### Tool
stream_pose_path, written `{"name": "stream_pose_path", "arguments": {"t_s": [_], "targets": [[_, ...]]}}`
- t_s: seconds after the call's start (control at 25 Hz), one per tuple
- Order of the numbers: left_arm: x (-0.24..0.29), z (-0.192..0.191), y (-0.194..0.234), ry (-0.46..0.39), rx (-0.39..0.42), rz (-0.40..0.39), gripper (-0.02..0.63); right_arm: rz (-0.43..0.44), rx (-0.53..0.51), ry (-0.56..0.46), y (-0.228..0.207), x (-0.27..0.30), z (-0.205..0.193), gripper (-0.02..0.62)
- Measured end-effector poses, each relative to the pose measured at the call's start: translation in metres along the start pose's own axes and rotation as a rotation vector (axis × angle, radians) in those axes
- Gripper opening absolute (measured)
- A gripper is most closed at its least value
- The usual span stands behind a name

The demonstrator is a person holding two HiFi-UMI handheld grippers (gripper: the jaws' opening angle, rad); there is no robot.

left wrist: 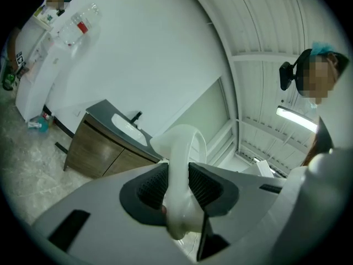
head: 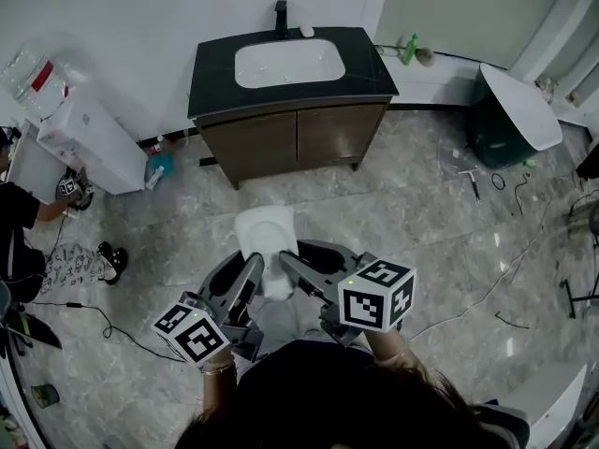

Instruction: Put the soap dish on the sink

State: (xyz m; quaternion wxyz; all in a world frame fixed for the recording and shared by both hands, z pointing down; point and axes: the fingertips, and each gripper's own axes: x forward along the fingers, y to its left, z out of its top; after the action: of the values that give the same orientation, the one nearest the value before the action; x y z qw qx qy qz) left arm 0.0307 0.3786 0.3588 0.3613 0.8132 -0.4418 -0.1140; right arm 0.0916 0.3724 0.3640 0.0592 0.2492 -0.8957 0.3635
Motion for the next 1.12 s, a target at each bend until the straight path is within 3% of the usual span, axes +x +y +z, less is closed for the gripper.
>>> {"name": "stream_pose_path", "arguments": {"t_s": [0.36,0.68,1.12], "targets": [[0.048,0.111,0.074,-0.029,0.024,-0.045,0.120,-0.018,-0.058,-0.014,-0.021,0.107,0.092,0.123],[0.059,0.116,0.091,-0.025,0.002,-0.069,0.120,-0.051,-0.064,-0.014,-0.032,0.121,0.096,0.123],[0.176,0.185,0.178,-0.020,-0.024,-0.015,0.120,-0.023,-0.048,0.025,-0.135,0.212,0.184,0.123]]}}
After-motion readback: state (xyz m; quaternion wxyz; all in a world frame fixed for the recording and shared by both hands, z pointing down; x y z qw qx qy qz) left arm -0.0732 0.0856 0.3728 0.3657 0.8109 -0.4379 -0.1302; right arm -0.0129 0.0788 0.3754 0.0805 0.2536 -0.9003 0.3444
